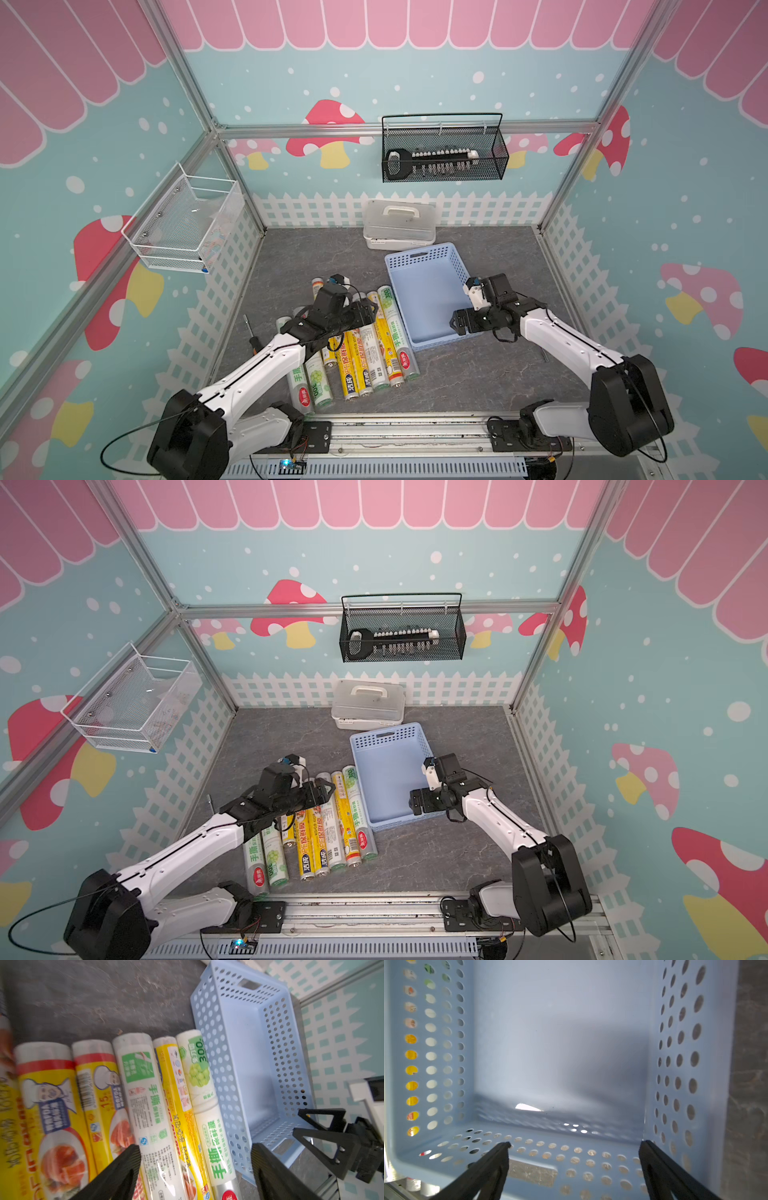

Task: Put the plastic wrap into the basket
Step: Move the basket to the center of the board.

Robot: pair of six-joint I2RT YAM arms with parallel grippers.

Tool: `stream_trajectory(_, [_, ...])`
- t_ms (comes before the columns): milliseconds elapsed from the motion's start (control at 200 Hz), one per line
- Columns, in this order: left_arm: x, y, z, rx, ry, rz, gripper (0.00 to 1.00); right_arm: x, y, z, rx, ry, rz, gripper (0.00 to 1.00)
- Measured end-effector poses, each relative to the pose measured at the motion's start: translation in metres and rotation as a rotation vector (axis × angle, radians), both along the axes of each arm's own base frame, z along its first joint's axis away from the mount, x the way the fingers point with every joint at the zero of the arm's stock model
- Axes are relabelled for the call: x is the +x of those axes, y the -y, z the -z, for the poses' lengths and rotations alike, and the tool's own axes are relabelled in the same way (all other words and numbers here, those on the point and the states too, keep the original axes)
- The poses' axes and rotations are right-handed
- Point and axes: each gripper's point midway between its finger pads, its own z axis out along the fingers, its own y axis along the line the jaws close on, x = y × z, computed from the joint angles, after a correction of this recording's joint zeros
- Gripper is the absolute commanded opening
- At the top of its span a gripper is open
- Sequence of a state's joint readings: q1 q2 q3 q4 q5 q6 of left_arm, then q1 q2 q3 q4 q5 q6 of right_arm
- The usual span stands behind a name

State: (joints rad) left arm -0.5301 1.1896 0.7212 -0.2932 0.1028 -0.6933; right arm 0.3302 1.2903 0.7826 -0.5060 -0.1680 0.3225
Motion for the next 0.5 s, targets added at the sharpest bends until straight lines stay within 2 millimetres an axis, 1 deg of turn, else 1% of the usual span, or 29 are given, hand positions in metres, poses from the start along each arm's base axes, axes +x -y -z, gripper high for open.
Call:
stream_trajectory(75, [-0.007, 0.023, 0.009, 0.033, -0.038, 0.058, 0.78, -0.014, 0.013, 0.002, -0.022, -0.003, 0.057, 0.99])
stream_trajectory(140, [-0.009, 0.040, 0.014, 0.055, -0.063, 0.093, 0.74, -0.024, 0.022, 0.004, -0.030, -0.002, 0.107, 1.00])
stream_trajectory(200, [-0.007, 0.055, 0.015, 0.068, -0.076, 0.114, 0.69, -0.033, 0.029, 0.005, -0.030, 0.006, 0.152, 1.00])
stream_trajectory(265, [-0.003, 0.066, 0.015, 0.083, -0.085, 0.120, 0.68, -0.044, 0.038, 0.007, -0.036, 0.013, 0.200, 0.99])
stream_trajectory(325, [-0.001, 0.073, 0.014, 0.100, -0.088, 0.115, 0.67, -0.052, 0.048, 0.007, -0.054, 0.020, 0.240, 1.00])
stream_trajectory(375, [0.002, 0.076, 0.015, 0.113, -0.092, 0.097, 0.67, -0.056, 0.054, 0.004, -0.067, 0.036, 0.266, 1.00])
stream_trajectory(430, [0.004, 0.076, 0.017, 0.131, -0.101, 0.072, 0.69, -0.055, 0.058, -0.003, -0.067, 0.068, 0.283, 1.00])
stream_trajectory(500, [0.005, 0.072, 0.022, 0.152, -0.119, 0.034, 0.70, -0.053, 0.057, -0.011, -0.056, 0.099, 0.284, 1.00])
